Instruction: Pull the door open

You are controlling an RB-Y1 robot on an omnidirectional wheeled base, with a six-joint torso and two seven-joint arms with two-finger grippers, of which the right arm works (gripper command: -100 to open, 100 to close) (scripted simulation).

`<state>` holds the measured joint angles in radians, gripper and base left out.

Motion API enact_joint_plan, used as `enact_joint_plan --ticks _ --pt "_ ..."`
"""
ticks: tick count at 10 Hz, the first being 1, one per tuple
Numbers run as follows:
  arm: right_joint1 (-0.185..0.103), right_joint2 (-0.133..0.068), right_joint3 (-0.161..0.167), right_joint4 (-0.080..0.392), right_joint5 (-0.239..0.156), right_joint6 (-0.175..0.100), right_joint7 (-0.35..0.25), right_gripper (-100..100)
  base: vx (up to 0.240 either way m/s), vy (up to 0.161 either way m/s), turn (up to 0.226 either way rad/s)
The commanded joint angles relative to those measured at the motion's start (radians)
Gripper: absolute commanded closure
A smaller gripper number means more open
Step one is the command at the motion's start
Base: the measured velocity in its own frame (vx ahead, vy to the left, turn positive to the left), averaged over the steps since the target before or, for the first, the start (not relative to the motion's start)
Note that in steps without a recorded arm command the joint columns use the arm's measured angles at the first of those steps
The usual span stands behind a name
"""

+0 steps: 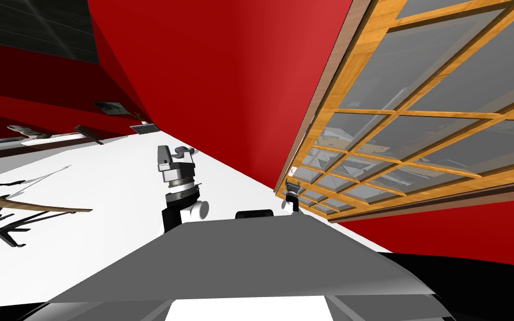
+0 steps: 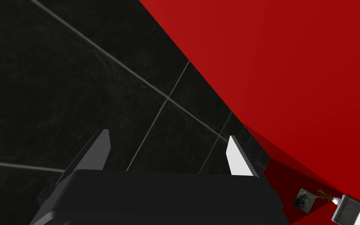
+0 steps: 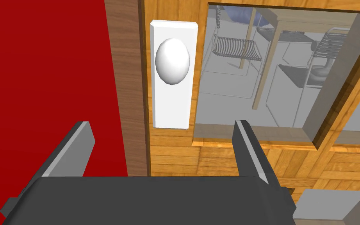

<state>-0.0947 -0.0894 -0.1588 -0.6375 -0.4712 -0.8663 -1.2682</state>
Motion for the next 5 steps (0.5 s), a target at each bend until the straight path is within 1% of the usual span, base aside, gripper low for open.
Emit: enact_joint_plan --ticks 1,2,3,4,5 --pt "-0.006 0.001 0.005 0.008 -0.013 -0.002 -0.032 -100 -0.046 -0.005 0.018" --pt "-0.008 0.002 0.007 0.009 -0.020 -0.002 -0.048 -100 -0.042 -0.003 0.020" --pt "-0.006 0.001 0.006 0.008 -0.015 -0.002 -0.036 -100 -0.017 -0.001 0.004" --pt "0.008 -0.026 0.007 0.014 -0.018 -0.005 -0.072 -100 0.109 -0.004 0.052" --pt "0.012 -0.035 0.007 0.016 -0.018 -0.006 -0.082 -100 0.181 -0.012 0.053"
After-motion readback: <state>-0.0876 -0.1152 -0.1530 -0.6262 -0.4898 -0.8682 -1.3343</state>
